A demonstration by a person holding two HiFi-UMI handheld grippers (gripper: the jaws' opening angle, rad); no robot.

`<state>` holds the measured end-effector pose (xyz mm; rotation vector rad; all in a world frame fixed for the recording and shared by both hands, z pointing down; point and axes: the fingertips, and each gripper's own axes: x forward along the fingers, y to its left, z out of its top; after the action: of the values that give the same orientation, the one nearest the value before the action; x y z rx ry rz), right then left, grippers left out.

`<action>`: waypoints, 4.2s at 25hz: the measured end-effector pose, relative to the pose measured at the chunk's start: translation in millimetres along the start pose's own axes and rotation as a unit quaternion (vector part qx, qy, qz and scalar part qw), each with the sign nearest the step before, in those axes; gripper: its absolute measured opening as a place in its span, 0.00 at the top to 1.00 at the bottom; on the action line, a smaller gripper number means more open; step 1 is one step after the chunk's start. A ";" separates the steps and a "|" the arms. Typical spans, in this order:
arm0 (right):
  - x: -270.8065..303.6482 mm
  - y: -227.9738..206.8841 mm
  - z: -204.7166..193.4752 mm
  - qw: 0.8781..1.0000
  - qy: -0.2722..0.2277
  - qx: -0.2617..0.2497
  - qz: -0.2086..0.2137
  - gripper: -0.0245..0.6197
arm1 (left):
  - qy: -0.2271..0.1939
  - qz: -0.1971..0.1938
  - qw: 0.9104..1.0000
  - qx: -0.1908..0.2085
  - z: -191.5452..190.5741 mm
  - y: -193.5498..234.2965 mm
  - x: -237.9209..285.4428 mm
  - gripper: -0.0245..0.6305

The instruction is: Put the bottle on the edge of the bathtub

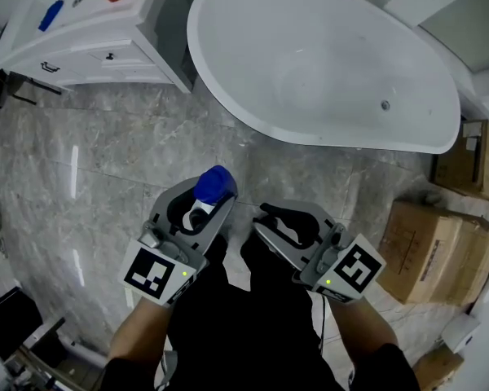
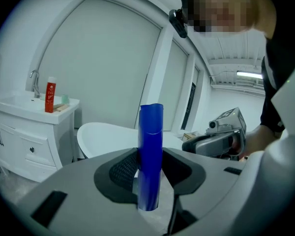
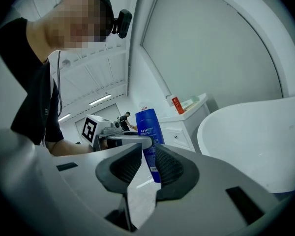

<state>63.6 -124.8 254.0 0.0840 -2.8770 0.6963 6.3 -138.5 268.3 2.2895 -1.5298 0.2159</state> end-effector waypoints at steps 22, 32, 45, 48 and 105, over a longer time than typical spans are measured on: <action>121.8 -161.8 -230.9 0.997 0.062 -0.034 0.017 0.82 | -0.011 0.050 0.999 0.001 -234.8 148.4 76.5 0.72; 161.6 -223.5 -317.8 0.997 0.050 -0.055 0.015 0.84 | -0.044 0.056 0.997 0.008 -337.1 195.7 132.3 0.72; 157.7 -259.5 -369.6 0.998 0.026 -0.051 -0.019 0.86 | -0.017 0.042 0.998 0.033 -408.6 205.9 204.0 0.72; 155.3 -267.8 -375.9 0.998 0.025 -0.043 -0.027 0.86 | -0.028 0.048 0.998 0.035 -412.2 217.6 219.2 0.72; 176.6 -332.5 -498.9 0.992 0.123 0.023 0.003 0.88 | -0.012 0.179 0.983 -0.046 -658.0 361.6 299.0 0.74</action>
<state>2.7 -193.8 872.2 -0.0028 -2.6283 0.7204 -153.0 -259.4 1051.3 1.9405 -1.9143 0.2082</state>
